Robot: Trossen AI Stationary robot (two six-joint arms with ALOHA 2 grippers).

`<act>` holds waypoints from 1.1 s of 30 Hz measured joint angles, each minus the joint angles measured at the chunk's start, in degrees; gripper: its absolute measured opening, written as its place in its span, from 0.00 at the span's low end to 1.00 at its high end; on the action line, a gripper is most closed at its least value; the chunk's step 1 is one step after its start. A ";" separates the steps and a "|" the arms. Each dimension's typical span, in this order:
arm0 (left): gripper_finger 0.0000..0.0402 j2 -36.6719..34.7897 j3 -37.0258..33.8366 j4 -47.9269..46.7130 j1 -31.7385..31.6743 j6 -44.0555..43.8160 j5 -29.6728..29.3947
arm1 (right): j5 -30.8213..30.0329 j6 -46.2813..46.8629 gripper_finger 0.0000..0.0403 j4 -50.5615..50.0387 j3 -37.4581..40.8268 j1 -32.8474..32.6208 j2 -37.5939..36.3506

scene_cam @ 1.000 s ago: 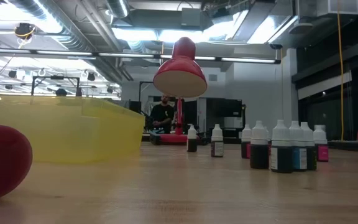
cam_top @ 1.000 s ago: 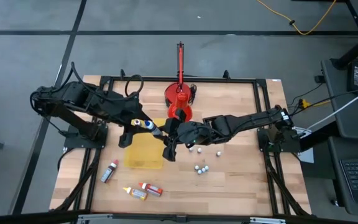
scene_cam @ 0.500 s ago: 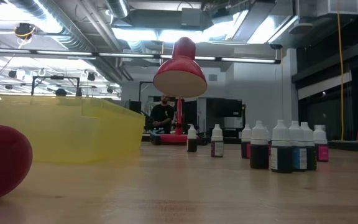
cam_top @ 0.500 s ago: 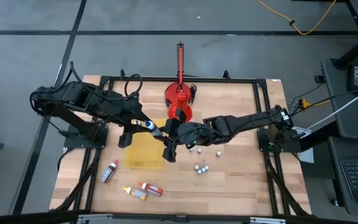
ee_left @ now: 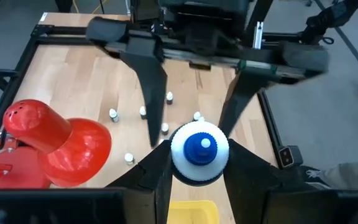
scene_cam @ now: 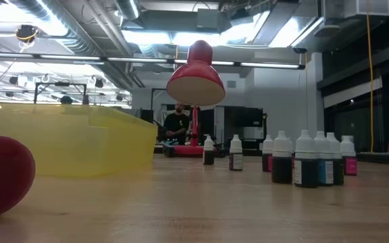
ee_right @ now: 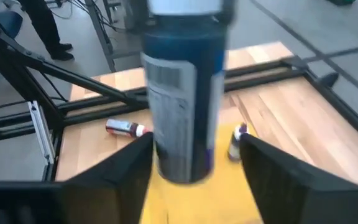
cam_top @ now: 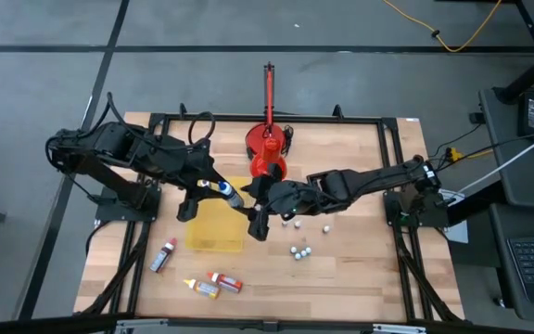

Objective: Pick & Place food coloring
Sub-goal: Put the large blue food coloring bottle into the yellow bin

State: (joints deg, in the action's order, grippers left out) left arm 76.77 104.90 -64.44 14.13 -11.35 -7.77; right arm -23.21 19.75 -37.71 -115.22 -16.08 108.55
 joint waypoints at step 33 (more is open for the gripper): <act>0.28 1.82 -2.43 -6.87 -15.68 2.62 -3.28 | 18.75 20.71 0.83 -38.47 0.31 -13.49 -1.86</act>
State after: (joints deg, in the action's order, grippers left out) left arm 78.59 102.48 -71.31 -1.55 -8.73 -11.05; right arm -4.46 40.46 -76.18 -114.91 -29.56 106.69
